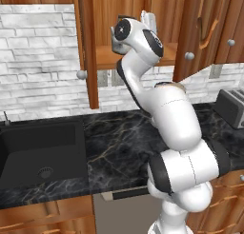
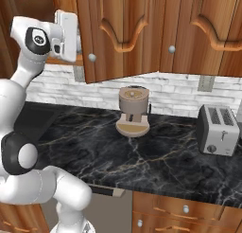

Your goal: Open the cabinet, pick the kettle from the cabinet, and place it in the sink.

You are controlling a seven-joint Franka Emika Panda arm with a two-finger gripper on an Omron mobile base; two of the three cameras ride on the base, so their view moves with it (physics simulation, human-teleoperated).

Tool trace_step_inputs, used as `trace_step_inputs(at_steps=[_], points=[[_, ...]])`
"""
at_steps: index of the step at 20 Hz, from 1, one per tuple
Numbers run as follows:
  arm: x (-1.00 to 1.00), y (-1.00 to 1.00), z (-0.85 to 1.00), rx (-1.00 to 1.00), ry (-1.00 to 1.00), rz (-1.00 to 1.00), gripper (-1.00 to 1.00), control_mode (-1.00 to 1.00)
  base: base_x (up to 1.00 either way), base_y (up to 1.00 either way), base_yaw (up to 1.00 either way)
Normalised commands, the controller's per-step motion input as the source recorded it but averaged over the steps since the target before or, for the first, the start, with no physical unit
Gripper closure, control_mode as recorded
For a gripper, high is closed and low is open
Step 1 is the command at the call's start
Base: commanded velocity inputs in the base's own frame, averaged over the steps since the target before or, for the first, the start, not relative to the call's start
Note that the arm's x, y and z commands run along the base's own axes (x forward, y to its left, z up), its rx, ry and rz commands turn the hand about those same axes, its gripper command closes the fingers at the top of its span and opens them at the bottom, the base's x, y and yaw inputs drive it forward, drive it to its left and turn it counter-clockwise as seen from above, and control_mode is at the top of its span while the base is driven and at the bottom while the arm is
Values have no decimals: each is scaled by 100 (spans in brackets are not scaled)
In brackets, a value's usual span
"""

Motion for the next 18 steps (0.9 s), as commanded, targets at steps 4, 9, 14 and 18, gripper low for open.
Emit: trace_step_inputs(at_steps=[4,9,14,18], points=[[0,-10,-4,6,0,-19,-100,-100,0,0,0],[0,-1,-13,8,-3,-20,-100,-100,0,0,0],[-4,0,-24,12,-11,-16,-100,-100,0,0,0],[-8,0,-21,11,-16,-14,-100,-100,0,0,0]])
